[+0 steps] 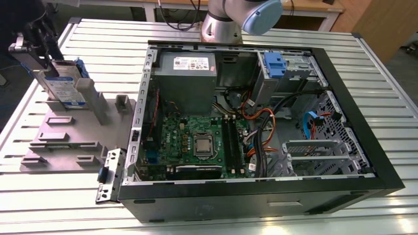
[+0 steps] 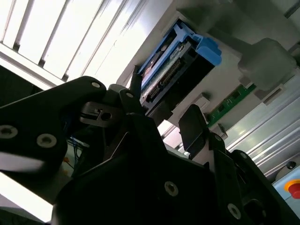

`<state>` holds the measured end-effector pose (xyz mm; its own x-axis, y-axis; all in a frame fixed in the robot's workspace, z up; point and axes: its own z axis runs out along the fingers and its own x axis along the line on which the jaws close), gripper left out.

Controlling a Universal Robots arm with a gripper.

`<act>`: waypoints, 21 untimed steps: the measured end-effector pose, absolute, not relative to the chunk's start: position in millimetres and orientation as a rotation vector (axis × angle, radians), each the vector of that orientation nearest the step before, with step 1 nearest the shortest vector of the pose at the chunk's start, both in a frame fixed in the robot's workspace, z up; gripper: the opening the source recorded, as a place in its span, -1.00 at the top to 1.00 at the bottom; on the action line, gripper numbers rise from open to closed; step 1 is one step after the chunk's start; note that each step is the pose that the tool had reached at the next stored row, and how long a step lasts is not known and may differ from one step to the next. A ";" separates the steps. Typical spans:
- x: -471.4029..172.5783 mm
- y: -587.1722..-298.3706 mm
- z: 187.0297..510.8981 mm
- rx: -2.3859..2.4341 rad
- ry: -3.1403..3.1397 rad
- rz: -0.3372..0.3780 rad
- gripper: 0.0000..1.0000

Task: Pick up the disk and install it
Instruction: 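Pick up the disk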

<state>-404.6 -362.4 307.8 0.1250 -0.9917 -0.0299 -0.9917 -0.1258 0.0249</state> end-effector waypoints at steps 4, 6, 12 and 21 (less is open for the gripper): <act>-405.6 -362.4 300.6 -2.382 2.046 0.060 -0.18; -406.0 -362.4 297.4 -2.394 2.031 0.060 -0.18; -406.0 -362.4 297.3 -2.399 2.026 0.059 -0.18; -406.0 -362.4 301.3 -2.399 2.026 0.059 -0.18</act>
